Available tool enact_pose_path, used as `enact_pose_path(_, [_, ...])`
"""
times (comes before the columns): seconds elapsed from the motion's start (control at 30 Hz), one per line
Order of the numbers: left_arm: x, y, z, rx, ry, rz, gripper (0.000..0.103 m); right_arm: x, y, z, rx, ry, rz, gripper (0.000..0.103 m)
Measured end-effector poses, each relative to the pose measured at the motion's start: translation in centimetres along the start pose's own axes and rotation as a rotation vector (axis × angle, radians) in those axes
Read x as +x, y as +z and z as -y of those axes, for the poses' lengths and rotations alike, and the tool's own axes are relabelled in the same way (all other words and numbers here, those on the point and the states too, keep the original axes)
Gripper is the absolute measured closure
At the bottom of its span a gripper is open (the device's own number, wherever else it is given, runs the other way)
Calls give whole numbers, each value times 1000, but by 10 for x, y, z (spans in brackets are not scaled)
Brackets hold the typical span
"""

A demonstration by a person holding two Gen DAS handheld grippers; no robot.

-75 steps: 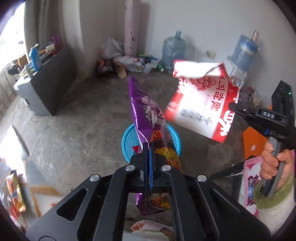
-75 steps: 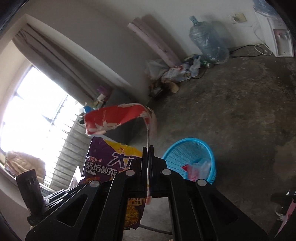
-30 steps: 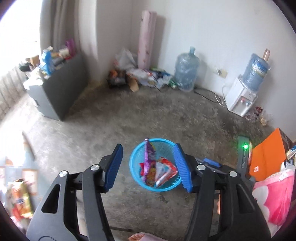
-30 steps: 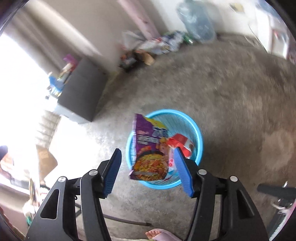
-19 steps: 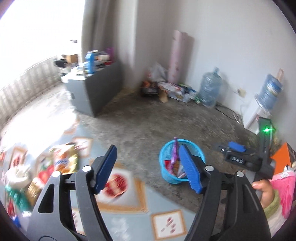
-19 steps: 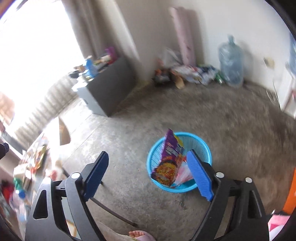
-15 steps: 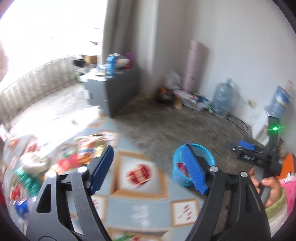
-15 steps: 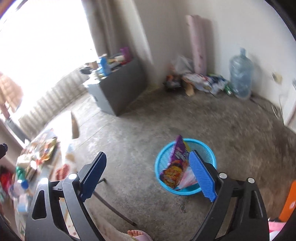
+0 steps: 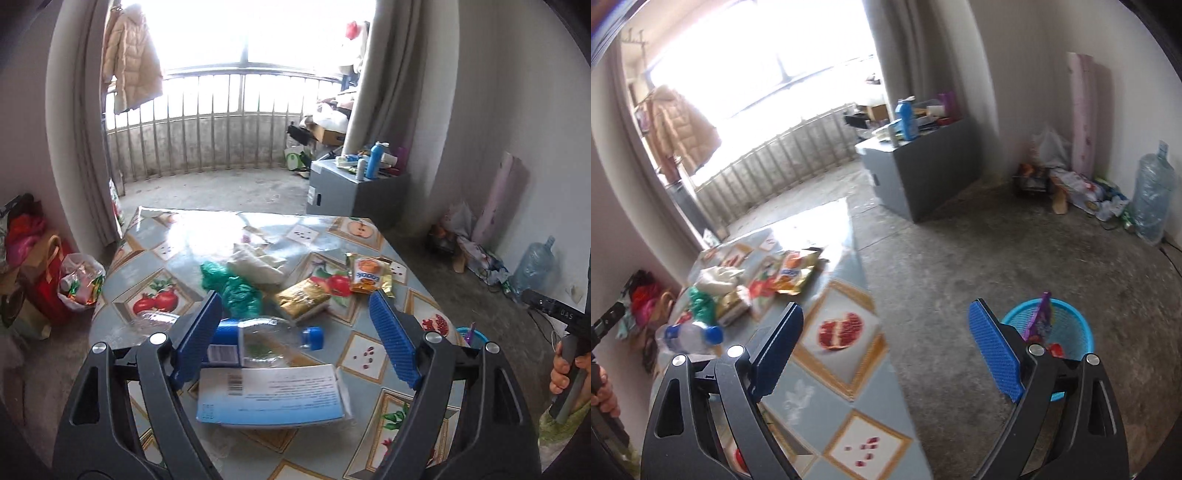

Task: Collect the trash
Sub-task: 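Move both tools back over the table, then grasp the blue-white box with the left tool while the right tool grasps the Pepsi bottle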

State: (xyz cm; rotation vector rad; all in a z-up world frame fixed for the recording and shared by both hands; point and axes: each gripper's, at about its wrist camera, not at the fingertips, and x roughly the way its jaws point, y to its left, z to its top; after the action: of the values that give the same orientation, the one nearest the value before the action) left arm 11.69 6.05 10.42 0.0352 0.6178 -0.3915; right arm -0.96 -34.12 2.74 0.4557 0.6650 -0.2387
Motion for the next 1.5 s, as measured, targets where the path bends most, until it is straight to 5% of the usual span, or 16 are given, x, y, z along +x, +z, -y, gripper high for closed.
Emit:
enact_pose_path(0.57, [-6, -38, -94, -105, 44, -16, 26, 57, -17, -135, -169, 264, -189, 16])
enact_pose_path(0.87, [27, -65, -119, -221, -111, -135, 58, 103, -16, -227, -347, 458, -283, 25])
enact_pose_path(1.03, [35, -100, -107, -270, -227, -231, 87, 144, -17, -300, -550, 620, -378, 26])
enact_pose_path(1.27, [60, -142, -72, -341, -365, -360, 99, 193, -35, -366, -772, 727, -531, 26])
enact_pose_path(1.5, [74, -151, -64, -362, -322, -349, 103, 198, -57, -367, -838, 693, -640, 27])
